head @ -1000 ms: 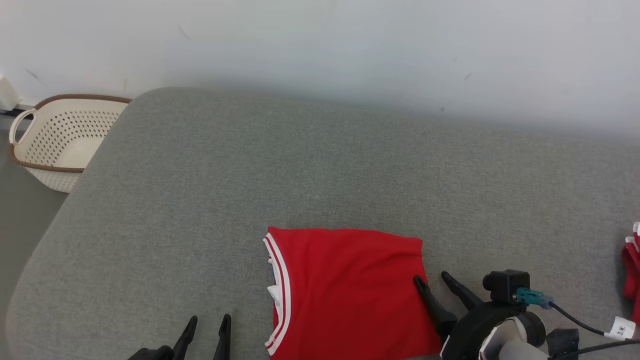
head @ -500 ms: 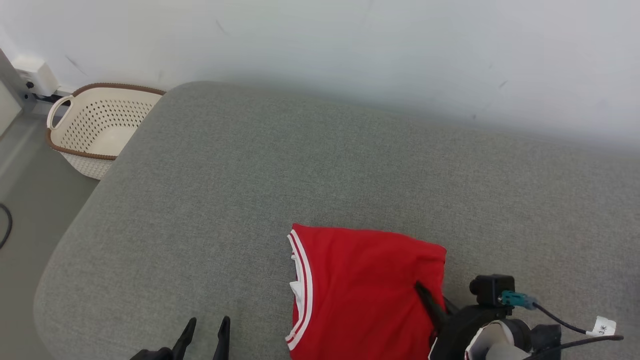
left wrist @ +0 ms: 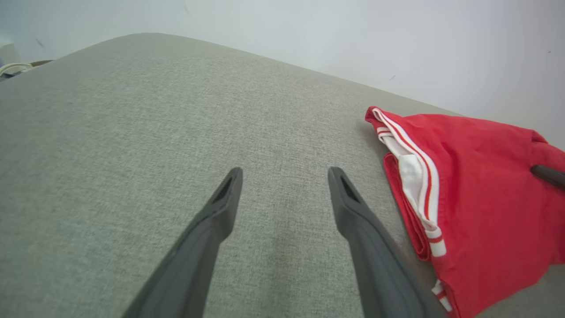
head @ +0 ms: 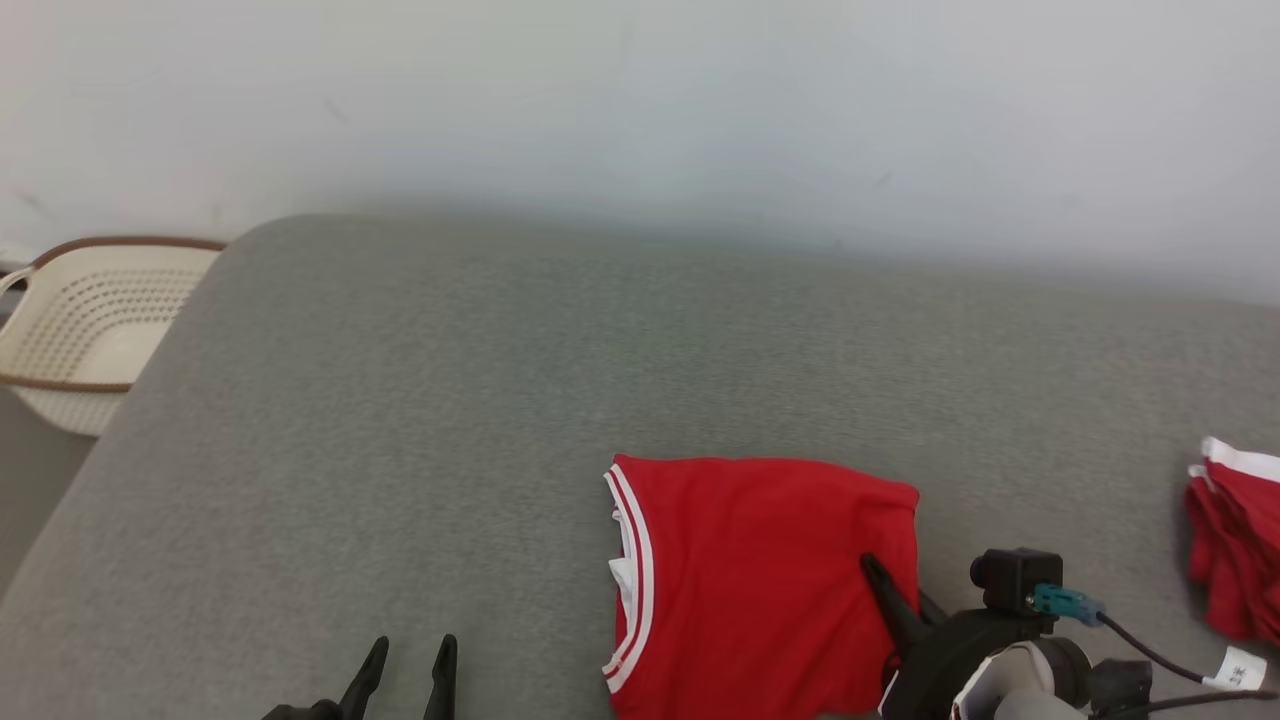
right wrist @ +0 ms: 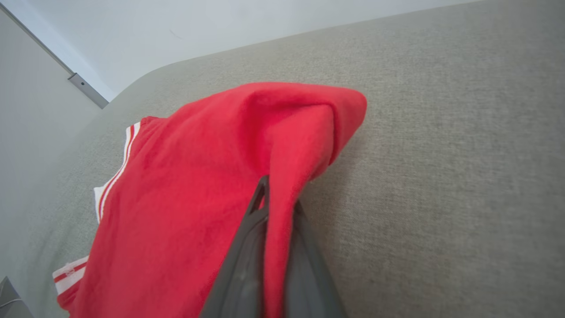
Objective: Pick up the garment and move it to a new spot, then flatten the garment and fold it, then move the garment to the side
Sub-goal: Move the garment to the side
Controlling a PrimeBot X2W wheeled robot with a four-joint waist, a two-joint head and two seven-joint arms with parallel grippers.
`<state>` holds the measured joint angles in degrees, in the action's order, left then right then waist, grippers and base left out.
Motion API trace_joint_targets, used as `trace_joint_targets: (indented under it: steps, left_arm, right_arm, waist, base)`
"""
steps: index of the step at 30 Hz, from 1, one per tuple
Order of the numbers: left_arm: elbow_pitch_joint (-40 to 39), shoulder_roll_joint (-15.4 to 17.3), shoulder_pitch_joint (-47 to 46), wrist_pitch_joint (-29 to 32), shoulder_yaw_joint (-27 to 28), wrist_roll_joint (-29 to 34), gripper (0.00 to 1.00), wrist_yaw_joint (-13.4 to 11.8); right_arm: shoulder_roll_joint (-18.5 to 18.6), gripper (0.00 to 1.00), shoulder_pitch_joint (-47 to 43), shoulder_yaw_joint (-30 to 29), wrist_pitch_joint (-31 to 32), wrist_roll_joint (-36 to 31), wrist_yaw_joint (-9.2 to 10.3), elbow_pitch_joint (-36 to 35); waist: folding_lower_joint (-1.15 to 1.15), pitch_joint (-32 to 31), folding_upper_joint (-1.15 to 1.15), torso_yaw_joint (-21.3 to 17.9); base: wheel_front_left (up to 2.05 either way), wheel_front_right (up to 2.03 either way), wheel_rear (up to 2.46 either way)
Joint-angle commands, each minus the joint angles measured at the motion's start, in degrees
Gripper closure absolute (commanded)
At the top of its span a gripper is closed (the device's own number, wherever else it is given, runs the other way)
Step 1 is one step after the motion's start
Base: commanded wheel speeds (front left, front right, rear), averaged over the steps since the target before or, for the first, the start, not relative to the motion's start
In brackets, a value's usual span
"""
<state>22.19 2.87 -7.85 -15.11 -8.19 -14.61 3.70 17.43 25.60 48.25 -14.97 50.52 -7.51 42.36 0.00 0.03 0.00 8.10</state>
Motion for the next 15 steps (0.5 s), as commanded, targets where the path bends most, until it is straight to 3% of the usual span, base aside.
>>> trace_joint_targets:
  steps: [1, 15]
  left_arm:
    - [-0.1, 0.1, 1.2, 0.0, 0.1, -0.3, 0.00, -0.2]
    - [-2.0, 0.1, -0.3, 0.0, -0.6, -0.2, 0.00, -0.8]
  right_arm:
    - [-0.1, 1.00, -0.9, 0.1, -0.3, -0.4, 0.05, 0.0]
    - [0.3, 1.00, -1.8, 1.5, -0.3, -0.7, 0.05, 0.1]
  waist:
    - [0.00, -0.9, 0.00, -4.6]
    - [0.00, -0.4, 0.00, -20.8]
  base:
    - [0.00, 0.00, 0.00]
    - [0.00, 0.00, 0.00]
